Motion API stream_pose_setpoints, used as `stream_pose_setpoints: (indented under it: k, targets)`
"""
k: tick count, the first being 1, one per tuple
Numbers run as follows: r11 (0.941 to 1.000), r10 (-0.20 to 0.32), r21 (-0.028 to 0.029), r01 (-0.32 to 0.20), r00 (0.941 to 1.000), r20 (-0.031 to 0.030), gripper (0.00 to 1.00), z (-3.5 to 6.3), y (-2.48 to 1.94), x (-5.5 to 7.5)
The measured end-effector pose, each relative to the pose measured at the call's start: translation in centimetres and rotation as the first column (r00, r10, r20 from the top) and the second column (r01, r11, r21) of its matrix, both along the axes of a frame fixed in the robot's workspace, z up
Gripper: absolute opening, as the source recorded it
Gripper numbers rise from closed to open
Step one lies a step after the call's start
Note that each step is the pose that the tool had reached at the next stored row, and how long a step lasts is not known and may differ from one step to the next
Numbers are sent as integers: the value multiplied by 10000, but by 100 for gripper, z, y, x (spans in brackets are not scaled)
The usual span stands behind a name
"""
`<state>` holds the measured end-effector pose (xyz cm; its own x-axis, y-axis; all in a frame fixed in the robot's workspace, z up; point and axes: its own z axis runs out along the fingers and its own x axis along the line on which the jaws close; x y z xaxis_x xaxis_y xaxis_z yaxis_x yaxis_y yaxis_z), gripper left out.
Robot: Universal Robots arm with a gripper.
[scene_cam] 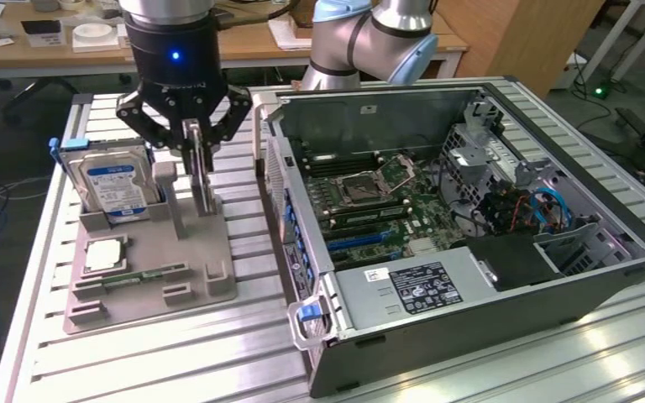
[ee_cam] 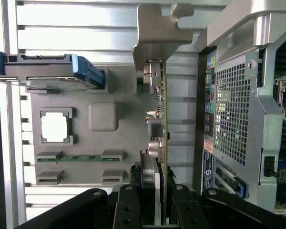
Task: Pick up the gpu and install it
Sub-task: 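Pick up the gpu and move the gpu toward the slot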
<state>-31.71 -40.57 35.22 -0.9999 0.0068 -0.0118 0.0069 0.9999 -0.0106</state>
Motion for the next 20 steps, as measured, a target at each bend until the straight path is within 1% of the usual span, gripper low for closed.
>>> stream_pose_setpoints:
  k: [1,3,13,20]
  targets:
    - [10000,-1,0,1,10000,0,28,35,0,0]
    - [10000,0,0,0,10000,-1,28,68,0,0]
    - [10000,-1,0,1,10000,-1,28,167,0,1]
    - [10000,-1,2,1,10000,-1,28,320,0,0]
